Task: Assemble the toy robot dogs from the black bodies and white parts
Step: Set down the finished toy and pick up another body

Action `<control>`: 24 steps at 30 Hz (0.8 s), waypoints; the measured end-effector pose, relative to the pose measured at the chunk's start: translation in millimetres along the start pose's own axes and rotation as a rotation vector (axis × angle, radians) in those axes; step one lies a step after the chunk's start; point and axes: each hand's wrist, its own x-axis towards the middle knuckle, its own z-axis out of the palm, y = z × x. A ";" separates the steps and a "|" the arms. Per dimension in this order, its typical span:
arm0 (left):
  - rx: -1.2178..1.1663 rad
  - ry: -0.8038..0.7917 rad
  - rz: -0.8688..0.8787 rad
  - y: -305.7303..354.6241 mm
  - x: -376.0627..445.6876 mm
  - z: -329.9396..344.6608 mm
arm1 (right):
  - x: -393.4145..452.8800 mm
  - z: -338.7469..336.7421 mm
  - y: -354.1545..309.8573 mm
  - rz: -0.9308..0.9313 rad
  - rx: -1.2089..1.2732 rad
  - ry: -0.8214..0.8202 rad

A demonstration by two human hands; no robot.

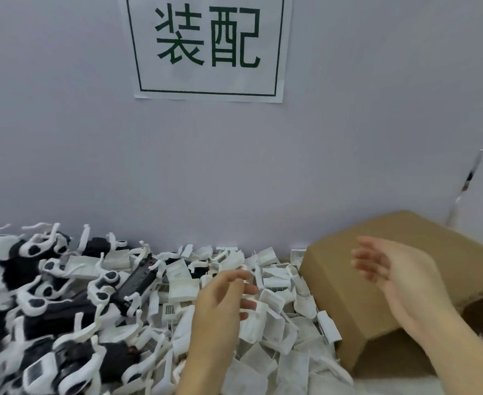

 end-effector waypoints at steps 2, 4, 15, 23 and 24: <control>0.059 -0.002 -0.004 -3.3 0.6 -0.2 | -21.9 18.9 29.8 0.021 -0.095 -0.184; 0.092 0.000 -0.009 -6.7 0.6 -0.5 | -37.6 35.5 58.6 0.063 -0.172 -0.371; 0.547 -0.011 0.052 -5.9 -3.0 0.6 | -36.6 44.4 103.3 0.069 -0.308 -0.492; 1.666 -0.014 -0.031 59.1 74.4 -66.1 | -37.9 43.4 105.6 0.093 -0.296 -0.491; 1.802 -0.049 -0.083 68.5 85.3 -74.7 | -38.7 43.9 105.5 0.096 -0.303 -0.494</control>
